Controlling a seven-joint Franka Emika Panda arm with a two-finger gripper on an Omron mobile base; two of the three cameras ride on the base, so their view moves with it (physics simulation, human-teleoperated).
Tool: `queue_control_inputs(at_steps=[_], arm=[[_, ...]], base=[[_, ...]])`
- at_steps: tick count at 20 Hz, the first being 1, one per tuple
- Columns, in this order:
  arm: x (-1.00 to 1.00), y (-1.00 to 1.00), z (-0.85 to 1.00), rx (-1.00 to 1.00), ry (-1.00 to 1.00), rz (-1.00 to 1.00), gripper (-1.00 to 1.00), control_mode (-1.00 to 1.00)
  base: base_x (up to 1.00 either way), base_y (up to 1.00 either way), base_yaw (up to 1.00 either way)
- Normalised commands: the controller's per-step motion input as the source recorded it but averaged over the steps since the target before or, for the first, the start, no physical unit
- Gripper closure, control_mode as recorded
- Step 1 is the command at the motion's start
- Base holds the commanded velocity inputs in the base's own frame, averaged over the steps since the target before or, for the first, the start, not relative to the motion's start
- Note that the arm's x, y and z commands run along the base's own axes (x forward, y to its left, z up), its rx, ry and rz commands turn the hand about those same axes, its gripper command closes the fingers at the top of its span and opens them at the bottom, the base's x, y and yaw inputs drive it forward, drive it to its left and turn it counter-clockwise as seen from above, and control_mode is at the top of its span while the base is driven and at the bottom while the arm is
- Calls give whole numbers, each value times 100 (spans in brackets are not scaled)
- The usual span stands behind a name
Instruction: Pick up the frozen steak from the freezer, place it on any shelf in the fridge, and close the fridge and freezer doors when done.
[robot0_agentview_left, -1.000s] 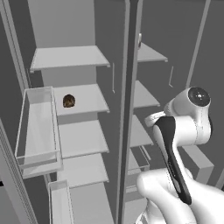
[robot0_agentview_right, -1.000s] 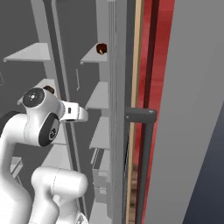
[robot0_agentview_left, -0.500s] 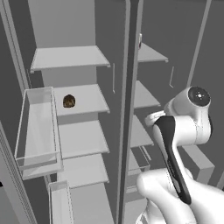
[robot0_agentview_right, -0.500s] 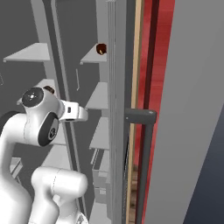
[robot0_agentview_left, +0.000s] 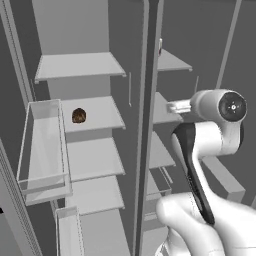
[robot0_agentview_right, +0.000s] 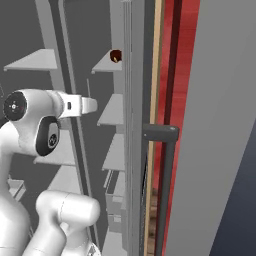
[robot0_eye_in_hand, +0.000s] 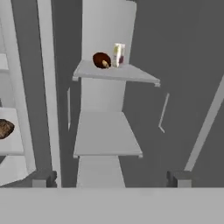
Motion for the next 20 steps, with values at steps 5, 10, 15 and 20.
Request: queue_control_inputs(at_steps=[5, 10, 15, 20], arm=[[25, -20, 99, 3, -36, -3, -100, -100], [41, -31, 84, 16, -13, 0, -100, -100], [60, -28, 65, 22, 4, 2, -100, -100], [51, -29, 32, 20, 26, 5, -100, -100]], base=[[0, 0, 0], [0, 0, 0], [0, 0, 0], [0, 0, 0]])
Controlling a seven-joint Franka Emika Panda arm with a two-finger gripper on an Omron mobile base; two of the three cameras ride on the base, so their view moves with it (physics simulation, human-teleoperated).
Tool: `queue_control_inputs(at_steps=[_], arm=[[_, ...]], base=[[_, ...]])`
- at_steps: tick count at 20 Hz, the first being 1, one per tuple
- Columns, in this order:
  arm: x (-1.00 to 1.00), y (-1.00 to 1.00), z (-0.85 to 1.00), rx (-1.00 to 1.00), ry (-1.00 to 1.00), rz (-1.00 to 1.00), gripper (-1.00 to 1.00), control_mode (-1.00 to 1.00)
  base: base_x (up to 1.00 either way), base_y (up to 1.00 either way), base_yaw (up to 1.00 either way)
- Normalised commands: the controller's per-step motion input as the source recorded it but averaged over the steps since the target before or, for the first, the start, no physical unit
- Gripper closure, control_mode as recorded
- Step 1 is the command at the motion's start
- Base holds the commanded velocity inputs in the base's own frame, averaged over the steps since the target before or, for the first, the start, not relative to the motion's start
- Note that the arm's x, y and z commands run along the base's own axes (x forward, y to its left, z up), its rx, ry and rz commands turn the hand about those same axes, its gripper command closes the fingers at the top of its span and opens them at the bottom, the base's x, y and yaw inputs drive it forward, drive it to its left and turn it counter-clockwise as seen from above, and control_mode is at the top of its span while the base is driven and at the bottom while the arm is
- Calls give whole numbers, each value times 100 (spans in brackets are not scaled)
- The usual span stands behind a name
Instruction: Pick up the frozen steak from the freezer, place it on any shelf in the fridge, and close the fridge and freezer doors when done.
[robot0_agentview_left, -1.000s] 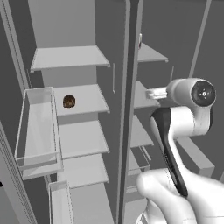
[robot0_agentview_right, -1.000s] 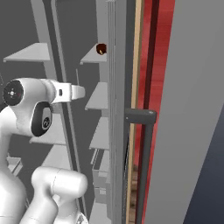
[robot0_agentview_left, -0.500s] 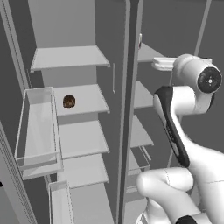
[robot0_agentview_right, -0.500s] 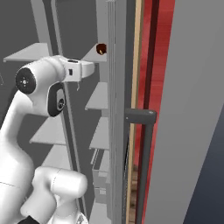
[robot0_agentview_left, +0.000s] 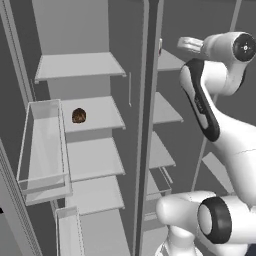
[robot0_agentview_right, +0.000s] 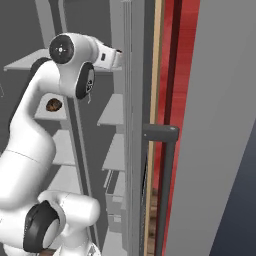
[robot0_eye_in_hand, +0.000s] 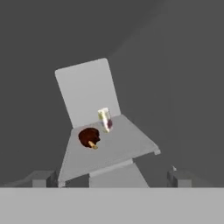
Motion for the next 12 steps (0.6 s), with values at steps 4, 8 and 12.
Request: queue_control_inputs(at_steps=[4, 8, 12], arm=[[26, -17, 0, 12, 27, 7, -100, -100], [10, 0, -21, 0, 9, 0, -100, -100], [38, 0, -59, 0, 6, 0, -100, -100]], base=[[0, 0, 0], [0, 0, 0], [0, 0, 0]])
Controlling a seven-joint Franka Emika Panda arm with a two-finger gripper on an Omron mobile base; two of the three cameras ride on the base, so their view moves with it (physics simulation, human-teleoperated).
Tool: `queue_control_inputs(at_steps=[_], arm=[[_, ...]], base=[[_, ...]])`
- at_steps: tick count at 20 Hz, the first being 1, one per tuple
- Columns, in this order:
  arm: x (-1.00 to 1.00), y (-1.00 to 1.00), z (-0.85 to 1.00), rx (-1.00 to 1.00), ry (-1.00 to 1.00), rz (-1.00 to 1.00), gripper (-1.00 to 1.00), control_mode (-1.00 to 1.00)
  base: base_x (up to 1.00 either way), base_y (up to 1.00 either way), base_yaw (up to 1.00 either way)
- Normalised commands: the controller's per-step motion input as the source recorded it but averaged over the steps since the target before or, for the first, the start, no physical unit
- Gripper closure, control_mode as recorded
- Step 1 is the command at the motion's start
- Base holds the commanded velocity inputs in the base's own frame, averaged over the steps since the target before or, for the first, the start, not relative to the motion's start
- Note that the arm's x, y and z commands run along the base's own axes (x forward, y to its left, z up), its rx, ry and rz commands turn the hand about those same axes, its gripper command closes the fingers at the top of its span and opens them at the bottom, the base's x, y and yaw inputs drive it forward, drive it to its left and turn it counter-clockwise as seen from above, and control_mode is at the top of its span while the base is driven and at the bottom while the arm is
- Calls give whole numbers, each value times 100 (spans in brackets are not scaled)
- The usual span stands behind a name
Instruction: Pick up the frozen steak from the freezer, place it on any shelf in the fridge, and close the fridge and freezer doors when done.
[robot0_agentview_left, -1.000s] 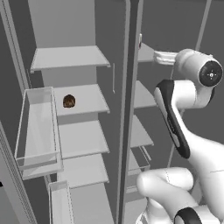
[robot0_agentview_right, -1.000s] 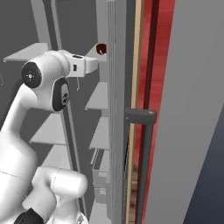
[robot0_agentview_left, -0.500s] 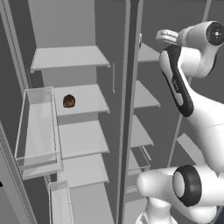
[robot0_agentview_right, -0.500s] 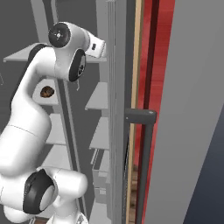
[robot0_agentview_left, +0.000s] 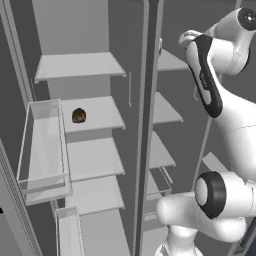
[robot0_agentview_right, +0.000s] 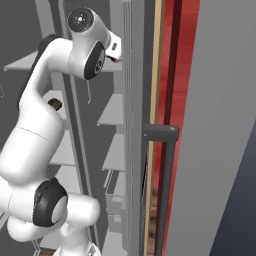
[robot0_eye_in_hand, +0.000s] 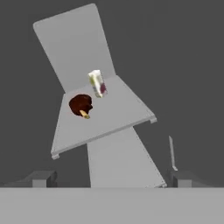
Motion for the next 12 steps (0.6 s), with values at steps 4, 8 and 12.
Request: queue_control_inputs(at_steps=[4, 8, 12], arm=[[64, 0, -54, 0, 3, 4, -100, -100], [80, 0, -40, 0, 1, 15, -100, -100], [76, 0, -9, 0, 0, 23, -100, -100]], base=[[0, 0, 0], [0, 0, 0], [0, 0, 0]])
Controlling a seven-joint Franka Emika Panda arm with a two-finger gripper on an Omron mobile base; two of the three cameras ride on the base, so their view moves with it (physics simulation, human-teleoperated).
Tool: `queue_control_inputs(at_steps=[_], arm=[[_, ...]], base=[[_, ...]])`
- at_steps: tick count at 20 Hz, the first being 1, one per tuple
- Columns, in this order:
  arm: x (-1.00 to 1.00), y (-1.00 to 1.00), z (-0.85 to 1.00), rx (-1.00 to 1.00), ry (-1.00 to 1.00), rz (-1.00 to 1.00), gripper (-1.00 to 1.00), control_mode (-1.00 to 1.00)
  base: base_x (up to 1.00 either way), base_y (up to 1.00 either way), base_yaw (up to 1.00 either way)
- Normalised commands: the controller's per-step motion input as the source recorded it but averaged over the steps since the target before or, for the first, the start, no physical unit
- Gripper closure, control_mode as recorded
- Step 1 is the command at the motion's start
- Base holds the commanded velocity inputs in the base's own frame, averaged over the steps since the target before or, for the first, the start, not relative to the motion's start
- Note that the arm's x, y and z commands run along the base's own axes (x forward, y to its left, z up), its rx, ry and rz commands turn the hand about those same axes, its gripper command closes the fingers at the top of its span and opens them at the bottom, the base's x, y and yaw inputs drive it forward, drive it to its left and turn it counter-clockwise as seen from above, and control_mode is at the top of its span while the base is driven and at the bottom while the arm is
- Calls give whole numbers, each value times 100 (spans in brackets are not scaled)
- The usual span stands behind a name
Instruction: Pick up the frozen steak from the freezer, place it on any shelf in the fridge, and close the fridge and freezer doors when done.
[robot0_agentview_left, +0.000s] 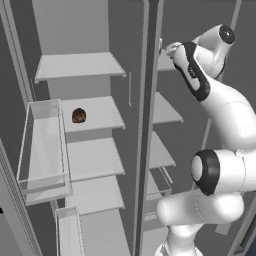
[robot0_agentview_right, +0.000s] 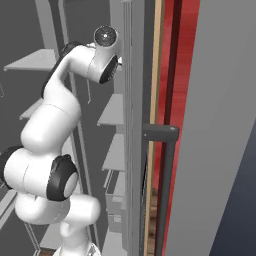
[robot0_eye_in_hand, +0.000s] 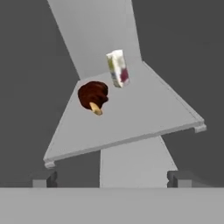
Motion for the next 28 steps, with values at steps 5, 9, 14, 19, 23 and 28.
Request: queue_control_inputs(at_steps=[5, 9, 14, 19, 23, 28], arm=[[69, 0, -8, -1, 1, 30, -100, -100], [65, 9, -5, -6, 7, 20, -100, -100], [40, 14, -22, -10, 7, 7, -100, -100], [51, 33, -14, -13, 1, 0, -100, -100], [50, 28, -24, -11, 2, 0, -100, -100], [47, 10, -21, -7, 0, 0, -100, -100]], base=[[0, 0, 0], [0, 0, 0], [0, 0, 0], [0, 0, 0], [0, 0, 0], [0, 0, 0]])
